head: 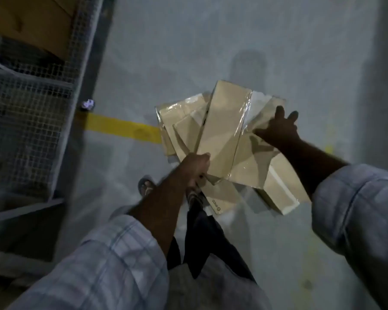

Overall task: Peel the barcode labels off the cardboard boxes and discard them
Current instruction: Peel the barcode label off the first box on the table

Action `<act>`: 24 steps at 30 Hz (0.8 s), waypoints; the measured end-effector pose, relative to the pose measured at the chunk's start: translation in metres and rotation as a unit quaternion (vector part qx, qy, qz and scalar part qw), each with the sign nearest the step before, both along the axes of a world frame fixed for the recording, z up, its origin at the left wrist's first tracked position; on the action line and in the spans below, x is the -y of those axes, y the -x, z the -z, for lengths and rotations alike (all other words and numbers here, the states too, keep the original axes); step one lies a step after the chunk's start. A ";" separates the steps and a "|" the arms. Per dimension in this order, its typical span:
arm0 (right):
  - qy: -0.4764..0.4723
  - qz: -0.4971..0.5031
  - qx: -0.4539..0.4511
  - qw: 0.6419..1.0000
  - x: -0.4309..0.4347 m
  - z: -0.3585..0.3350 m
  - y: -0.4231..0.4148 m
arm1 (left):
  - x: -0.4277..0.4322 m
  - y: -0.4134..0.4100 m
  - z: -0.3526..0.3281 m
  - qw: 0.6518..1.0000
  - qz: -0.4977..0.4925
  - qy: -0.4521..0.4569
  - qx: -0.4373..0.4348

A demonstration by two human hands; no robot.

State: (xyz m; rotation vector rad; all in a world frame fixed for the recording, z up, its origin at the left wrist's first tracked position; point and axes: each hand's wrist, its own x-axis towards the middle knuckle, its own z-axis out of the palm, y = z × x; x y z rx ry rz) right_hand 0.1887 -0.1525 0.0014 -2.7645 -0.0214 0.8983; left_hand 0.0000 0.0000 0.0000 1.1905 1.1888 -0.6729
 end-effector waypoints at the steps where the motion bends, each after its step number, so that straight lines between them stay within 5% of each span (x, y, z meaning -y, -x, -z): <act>1: -0.023 0.028 -0.037 0.999 0.002 0.006 0.001 | 0.002 -0.001 0.001 0.999 -0.036 0.002 -0.001; 4: -0.074 0.120 -0.098 0.985 0.003 0.019 0.015 | 0.003 0.001 0.021 0.994 -0.113 0.001 0.009; 12: -0.002 0.051 -0.059 0.997 -0.005 0.023 0.057 | -0.066 0.023 0.043 0.958 -0.200 -0.204 -0.012; 16: 0.012 -0.017 0.095 0.995 -0.006 0.019 0.024 | -0.072 0.019 0.036 0.949 -0.283 -0.134 -0.014; 20: -0.041 -0.106 -0.010 0.993 -0.016 0.031 -0.013 | -0.057 0.016 0.032 0.953 -0.295 -0.072 0.007; 24: -0.053 -0.056 -0.069 0.995 -0.033 0.034 -0.027 | -0.063 0.019 0.028 0.953 -0.283 -0.103 0.036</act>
